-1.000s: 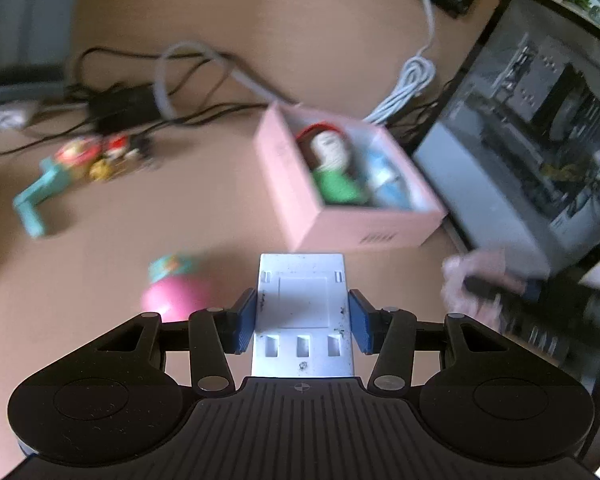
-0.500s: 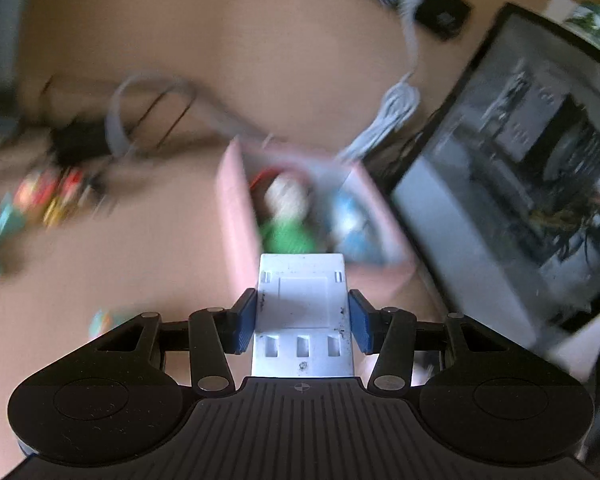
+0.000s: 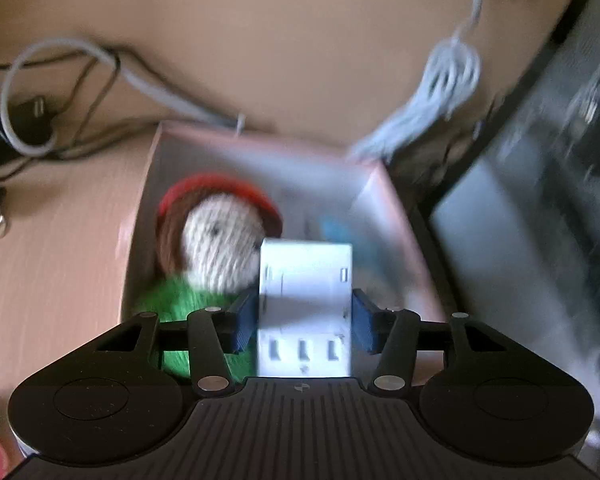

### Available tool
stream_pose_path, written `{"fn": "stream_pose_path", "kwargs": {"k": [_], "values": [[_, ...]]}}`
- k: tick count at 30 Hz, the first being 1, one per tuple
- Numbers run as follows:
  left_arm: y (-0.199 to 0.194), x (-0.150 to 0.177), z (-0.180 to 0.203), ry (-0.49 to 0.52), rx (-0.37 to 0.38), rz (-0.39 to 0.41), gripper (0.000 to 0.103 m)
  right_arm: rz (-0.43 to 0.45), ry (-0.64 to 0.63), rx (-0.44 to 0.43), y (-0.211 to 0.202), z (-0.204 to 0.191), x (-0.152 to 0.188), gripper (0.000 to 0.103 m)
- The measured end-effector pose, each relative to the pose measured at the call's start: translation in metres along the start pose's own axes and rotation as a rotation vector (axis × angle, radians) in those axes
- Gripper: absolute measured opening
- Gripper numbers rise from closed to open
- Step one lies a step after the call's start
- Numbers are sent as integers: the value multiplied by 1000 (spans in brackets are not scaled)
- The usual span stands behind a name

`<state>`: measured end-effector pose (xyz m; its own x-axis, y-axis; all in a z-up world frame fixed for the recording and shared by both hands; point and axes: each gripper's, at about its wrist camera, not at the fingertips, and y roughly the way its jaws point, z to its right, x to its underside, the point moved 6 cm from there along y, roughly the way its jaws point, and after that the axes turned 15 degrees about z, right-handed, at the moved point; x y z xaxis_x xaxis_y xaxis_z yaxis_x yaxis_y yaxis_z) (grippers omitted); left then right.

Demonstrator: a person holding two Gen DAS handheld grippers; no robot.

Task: Organize objects
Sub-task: 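Lower the white charger into the pink box and open the left tool, then lower the pink tissue into the pink box and open the right tool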

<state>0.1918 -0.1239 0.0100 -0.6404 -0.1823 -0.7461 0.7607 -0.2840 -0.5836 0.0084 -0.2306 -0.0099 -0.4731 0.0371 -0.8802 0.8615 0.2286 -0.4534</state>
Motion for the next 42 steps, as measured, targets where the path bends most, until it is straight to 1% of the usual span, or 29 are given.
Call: {"fn": "stream_pose_path", "kwargs": {"k": [2,4,6,8,11,14,16,17,20,21,22,24,27,29,31,33,35,37,39,42], "values": [[-1,1,-1,4,4,11,53,-6,-2,8,-1,3,4,39],[-10,-5,-5,-52,25,48,53,-3,-11,14,-1,4,3,45],[-29,-16,-10,-104,64,102,53,12,-13,10,-1,2,-1,53],[-50,-28,-15,-128,92,155,53,28,-9,-8,-1,-1,-6,55],[-82,-31,-31,-140,109,198,53,26,5,-41,7,-13,-10,56],[-110,-24,-49,-160,116,193,53,7,-7,-65,20,-26,-6,56],[-130,-10,-62,-162,122,174,53,-17,-16,-78,31,-34,0,56],[-136,-2,-67,-159,121,161,53,-36,-16,-81,38,-38,3,55],[-151,16,-83,-156,108,114,53,-91,-39,-74,52,-44,7,19],[-158,23,-93,-159,96,101,53,-93,-47,-71,51,-46,4,18],[-163,27,-99,-160,81,92,52,-76,-45,-70,48,-46,-4,17],[-178,38,-120,-170,36,85,52,-18,-31,-77,39,-45,-33,17],[-198,48,-149,-222,3,92,52,86,7,-50,36,-35,-94,17],[-208,52,-164,-257,-10,104,52,121,52,-28,45,-26,-133,17],[-215,57,-177,-296,-20,125,52,142,78,13,66,-15,-167,17],[-221,60,-185,-319,-25,141,52,97,119,38,96,-6,-186,17],[-225,62,-190,-330,-31,147,52,8,156,70,135,2,-190,17],[-231,67,-196,-338,-40,148,52,-103,158,108,179,6,-181,17],[-238,75,-204,-354,-66,148,52,-196,123,181,216,14,-169,17],[-247,91,-219,-395,-109,140,51,-258,72,237,251,22,-154,17]]}}
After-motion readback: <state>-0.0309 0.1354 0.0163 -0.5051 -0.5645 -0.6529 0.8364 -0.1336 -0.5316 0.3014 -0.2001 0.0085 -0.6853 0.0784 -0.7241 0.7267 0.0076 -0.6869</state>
